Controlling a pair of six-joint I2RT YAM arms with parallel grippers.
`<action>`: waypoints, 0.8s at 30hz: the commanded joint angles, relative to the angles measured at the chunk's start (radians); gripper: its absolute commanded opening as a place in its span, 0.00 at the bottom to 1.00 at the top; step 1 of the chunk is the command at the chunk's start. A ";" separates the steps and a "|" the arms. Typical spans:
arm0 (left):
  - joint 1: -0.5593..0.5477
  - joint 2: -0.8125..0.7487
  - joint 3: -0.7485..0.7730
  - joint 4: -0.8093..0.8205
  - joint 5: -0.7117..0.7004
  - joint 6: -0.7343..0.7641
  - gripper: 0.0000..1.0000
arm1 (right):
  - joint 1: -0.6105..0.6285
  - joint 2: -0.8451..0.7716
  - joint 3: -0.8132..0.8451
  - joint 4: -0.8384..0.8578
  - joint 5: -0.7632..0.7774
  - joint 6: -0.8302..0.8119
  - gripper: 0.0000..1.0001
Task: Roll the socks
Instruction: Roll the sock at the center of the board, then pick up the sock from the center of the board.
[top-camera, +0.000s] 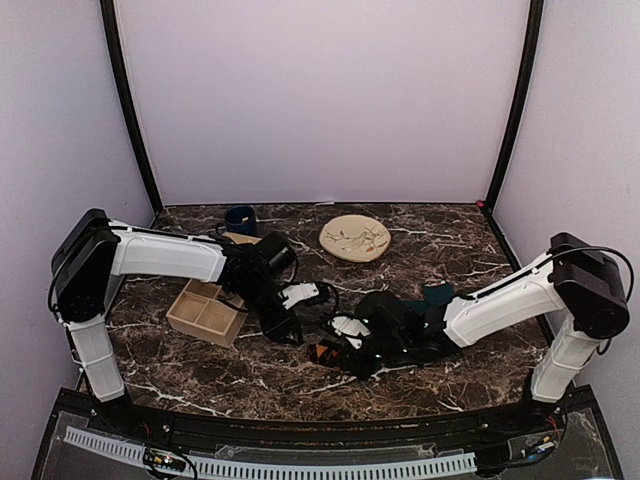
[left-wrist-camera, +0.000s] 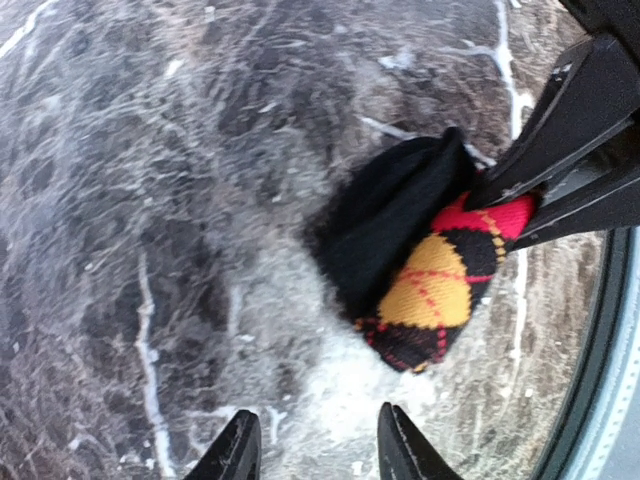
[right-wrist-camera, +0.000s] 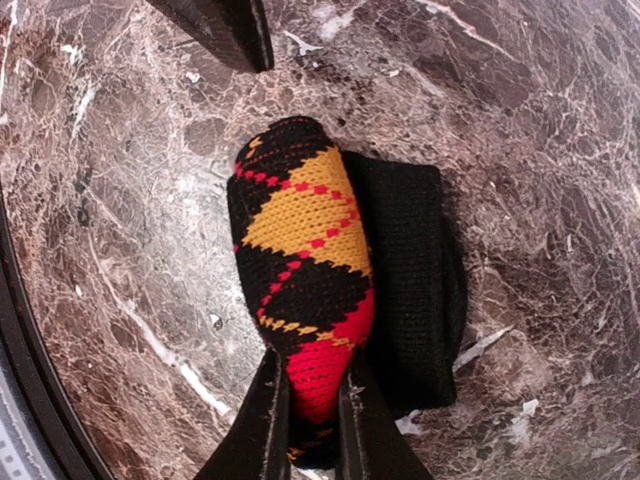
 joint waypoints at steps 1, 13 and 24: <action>0.001 -0.084 -0.055 0.084 -0.086 -0.026 0.43 | -0.033 0.041 -0.007 -0.066 -0.113 0.067 0.02; 0.000 -0.195 -0.147 0.232 -0.148 -0.041 0.43 | -0.133 0.069 -0.027 -0.042 -0.287 0.159 0.02; -0.117 -0.294 -0.253 0.351 -0.227 0.033 0.43 | -0.227 0.098 -0.069 0.046 -0.452 0.245 0.01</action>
